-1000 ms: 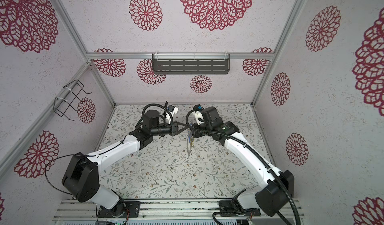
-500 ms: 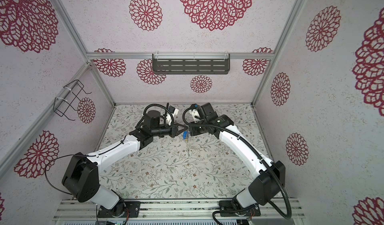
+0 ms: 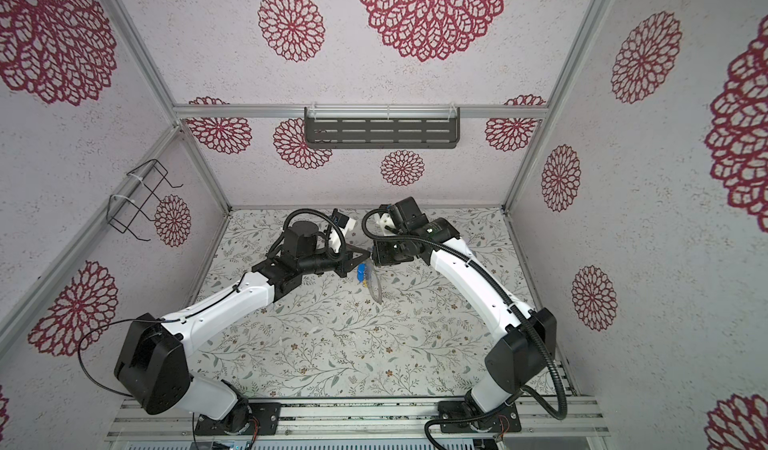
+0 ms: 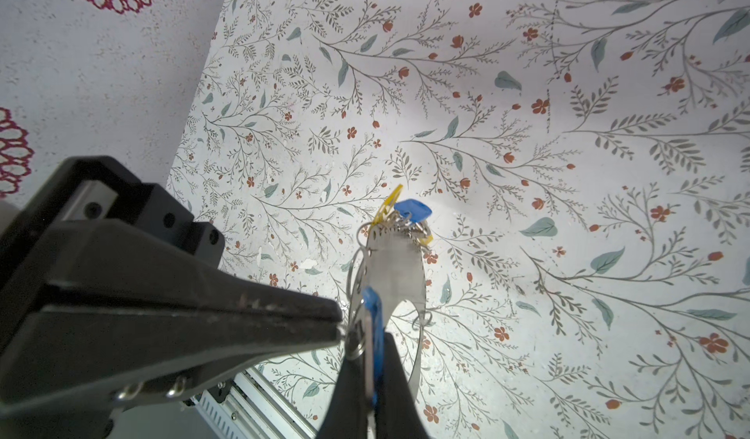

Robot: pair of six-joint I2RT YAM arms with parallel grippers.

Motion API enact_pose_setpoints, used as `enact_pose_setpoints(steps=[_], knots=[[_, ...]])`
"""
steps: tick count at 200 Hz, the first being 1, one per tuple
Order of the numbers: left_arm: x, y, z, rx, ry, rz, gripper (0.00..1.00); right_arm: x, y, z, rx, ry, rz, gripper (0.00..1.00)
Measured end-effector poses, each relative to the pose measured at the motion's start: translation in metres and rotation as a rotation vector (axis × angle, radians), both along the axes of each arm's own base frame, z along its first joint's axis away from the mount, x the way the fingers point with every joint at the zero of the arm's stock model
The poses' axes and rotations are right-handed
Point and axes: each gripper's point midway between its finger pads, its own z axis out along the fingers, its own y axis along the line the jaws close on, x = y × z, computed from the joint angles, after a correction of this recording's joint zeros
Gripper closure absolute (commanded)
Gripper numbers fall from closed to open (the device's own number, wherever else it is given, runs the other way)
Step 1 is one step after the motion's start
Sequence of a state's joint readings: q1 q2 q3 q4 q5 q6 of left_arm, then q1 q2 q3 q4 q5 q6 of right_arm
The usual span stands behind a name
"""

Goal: Remove the keys from the keyring

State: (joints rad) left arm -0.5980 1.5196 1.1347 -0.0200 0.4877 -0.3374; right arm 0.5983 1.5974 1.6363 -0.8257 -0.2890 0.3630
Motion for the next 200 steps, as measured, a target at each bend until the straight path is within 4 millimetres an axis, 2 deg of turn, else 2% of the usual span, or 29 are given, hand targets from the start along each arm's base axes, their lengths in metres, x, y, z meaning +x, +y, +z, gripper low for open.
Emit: enact_pose_setpoints(steps=[57, 90, 136, 180, 200], knots=[[0.003, 0.001, -0.007, 0.057, -0.101, 0.023, 1.00, 0.005, 0.001, -0.007, -0.015, 0.024, -0.012, 0.89], [-0.006, 0.008, -0.019, 0.068, -0.224, 0.037, 1.00, 0.000, 0.003, -0.017, -0.035, 0.064, 0.000, 0.89], [-0.008, 0.012, -0.015, 0.046, -0.317, 0.052, 1.00, 0.000, 0.005, -0.018, -0.019, 0.049, 0.005, 0.90], [-0.016, 0.015, -0.017, 0.027, -0.355, 0.040, 1.00, -0.008, 0.002, -0.026, 0.009, 0.050, 0.007, 0.90], [-0.019, 0.018, -0.012, -0.001, -0.363, 0.046, 1.00, -0.013, 0.001, -0.030, 0.022, 0.049, 0.012, 0.86]])
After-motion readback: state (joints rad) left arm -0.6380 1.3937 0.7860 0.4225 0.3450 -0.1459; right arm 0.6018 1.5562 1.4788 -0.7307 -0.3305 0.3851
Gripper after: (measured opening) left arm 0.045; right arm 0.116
